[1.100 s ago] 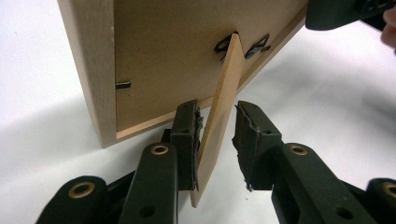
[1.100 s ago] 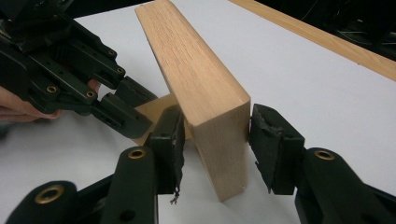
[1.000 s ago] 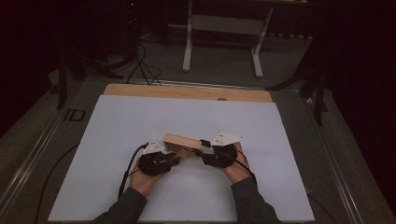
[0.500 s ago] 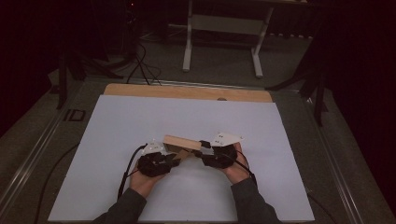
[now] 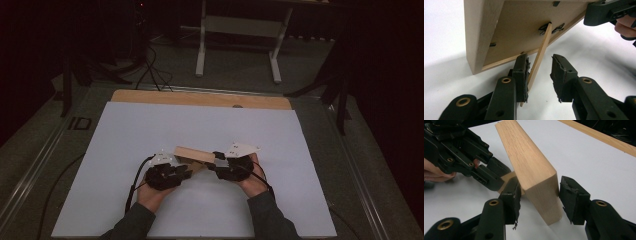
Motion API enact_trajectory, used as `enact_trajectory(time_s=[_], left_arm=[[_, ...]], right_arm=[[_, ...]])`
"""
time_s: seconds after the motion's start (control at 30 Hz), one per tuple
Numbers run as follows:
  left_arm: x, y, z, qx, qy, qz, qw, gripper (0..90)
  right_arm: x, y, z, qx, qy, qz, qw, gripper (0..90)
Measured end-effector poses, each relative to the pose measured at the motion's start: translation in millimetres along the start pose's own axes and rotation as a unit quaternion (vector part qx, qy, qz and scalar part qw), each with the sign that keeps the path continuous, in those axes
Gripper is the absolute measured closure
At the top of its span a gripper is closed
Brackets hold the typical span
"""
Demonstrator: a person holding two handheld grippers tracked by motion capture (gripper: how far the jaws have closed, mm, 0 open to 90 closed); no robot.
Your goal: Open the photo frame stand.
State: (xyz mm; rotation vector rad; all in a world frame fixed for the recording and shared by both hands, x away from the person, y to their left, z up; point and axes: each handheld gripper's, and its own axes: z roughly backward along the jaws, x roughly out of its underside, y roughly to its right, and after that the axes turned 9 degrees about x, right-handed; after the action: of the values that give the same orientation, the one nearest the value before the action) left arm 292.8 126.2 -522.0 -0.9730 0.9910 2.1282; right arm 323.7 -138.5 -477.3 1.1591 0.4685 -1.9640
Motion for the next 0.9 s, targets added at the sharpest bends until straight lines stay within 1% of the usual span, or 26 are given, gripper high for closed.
enact_trajectory(time_s=[0.9], left_arm=[[3.5, 1.2, 1.9, 0.001, 0.001, 0.009, 1.0000, 66.5]], right_arm=[[0.9, -4.2, 0.9, -0.006, -0.006, 0.009, 0.9999, 49.7]])
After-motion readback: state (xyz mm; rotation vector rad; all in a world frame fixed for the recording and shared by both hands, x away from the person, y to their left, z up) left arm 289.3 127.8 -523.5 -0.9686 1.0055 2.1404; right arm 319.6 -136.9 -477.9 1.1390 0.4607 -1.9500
